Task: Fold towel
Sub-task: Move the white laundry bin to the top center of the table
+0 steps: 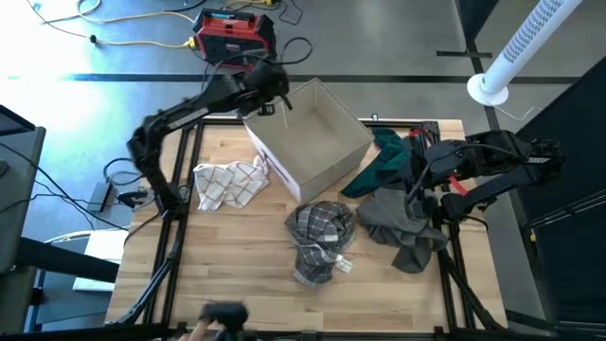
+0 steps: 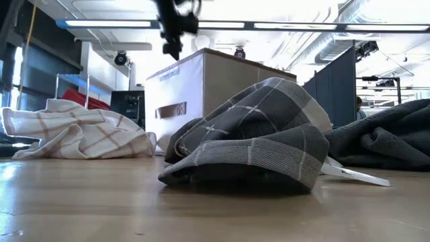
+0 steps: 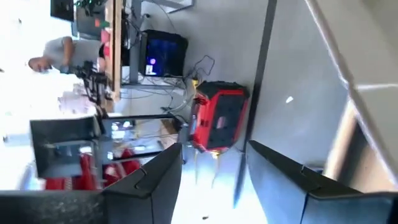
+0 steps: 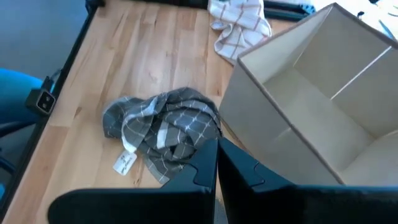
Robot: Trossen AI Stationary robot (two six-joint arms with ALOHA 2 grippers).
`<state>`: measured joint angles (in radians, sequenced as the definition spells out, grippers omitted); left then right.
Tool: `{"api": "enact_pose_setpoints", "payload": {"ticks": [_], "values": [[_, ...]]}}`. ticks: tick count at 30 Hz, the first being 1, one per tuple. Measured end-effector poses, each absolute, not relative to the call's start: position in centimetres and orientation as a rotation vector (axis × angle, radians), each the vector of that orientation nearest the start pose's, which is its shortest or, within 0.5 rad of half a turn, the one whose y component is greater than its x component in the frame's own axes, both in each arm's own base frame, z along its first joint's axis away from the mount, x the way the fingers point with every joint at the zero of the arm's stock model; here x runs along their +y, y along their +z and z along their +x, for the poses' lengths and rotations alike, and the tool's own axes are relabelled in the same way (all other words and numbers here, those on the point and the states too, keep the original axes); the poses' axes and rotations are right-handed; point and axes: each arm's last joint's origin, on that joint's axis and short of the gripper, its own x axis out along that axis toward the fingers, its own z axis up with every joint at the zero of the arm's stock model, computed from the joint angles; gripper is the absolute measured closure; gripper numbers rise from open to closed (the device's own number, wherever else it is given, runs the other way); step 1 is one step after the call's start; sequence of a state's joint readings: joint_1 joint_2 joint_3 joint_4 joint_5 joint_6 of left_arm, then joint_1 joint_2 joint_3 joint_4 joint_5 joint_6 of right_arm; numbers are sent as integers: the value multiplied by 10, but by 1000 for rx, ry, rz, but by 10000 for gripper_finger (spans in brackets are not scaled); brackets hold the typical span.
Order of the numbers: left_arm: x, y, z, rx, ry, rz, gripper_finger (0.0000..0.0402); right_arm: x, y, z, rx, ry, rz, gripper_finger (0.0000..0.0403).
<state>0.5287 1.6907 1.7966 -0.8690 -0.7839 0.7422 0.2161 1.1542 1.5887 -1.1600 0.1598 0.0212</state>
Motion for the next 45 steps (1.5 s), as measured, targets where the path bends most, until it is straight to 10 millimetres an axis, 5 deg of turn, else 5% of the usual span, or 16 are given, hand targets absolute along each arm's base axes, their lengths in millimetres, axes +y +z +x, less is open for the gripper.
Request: {"api": "enact_pose_setpoints", "payload": {"ticks": [5, 15, 23, 30, 34, 45], "values": [[150, 418, 254, 1076, 804, 388, 258, 35, 443, 182, 659, 47, -112, 403], [82, 415, 233, 1140, 643, 135, 373, 32, 444, 184, 636, -71, -225, 403], [35, 360, 229, 1137, 388, 136, 396, 23, 438, 176, 706, -341, -228, 403], [32, 307, 213, 952, 440, 15, 401, -4, 420, 152, 962, -631, -91, 403], [43, 273, 214, 903, 441, -41, 401, -16, 419, 144, 951, -721, -59, 403], [59, 251, 212, 896, 509, -56, 401, -53, 343, 125, 729, -614, 104, 403]]}}
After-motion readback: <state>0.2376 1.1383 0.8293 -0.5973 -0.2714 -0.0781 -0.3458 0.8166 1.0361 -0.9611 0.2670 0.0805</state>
